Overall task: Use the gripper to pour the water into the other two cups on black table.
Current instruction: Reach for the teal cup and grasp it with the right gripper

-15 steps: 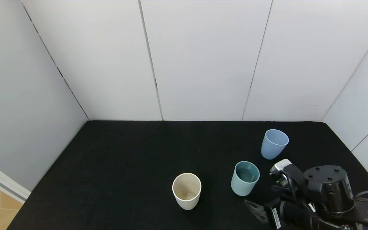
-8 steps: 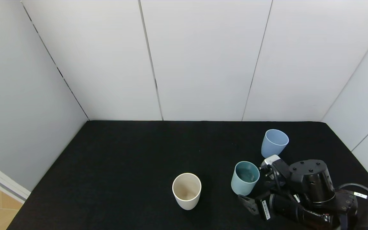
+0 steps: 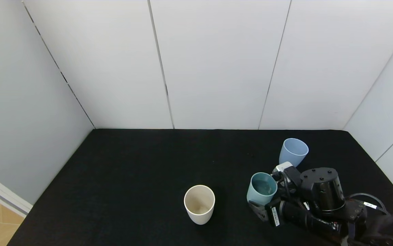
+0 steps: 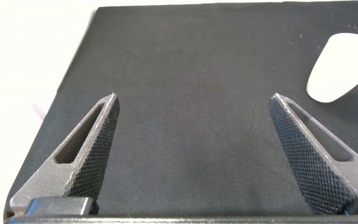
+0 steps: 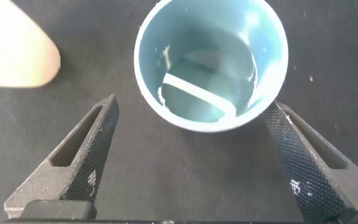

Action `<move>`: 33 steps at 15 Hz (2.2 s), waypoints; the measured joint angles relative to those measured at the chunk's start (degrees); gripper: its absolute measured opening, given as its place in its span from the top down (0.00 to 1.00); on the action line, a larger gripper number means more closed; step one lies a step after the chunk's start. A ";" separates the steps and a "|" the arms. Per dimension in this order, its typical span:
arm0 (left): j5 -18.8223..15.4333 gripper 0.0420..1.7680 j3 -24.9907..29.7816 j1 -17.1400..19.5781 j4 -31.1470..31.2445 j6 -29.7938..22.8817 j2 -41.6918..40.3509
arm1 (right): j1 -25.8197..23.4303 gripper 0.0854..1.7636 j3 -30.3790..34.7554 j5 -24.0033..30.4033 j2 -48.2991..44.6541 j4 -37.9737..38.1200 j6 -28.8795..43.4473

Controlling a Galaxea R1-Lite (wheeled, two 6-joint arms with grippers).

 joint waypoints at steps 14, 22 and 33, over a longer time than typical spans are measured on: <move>0.00 0.03 0.00 -0.02 0.02 0.00 0.00 | -0.63 0.03 -5.00 0.00 4.35 -0.17 -0.17; 0.00 0.03 0.00 -0.02 0.02 0.00 0.00 | -1.24 0.03 -6.64 0.11 5.21 -0.17 -0.61; 0.00 0.03 0.00 -0.02 0.02 0.00 0.00 | -2.02 0.31 -7.83 0.02 6.03 -0.27 -0.72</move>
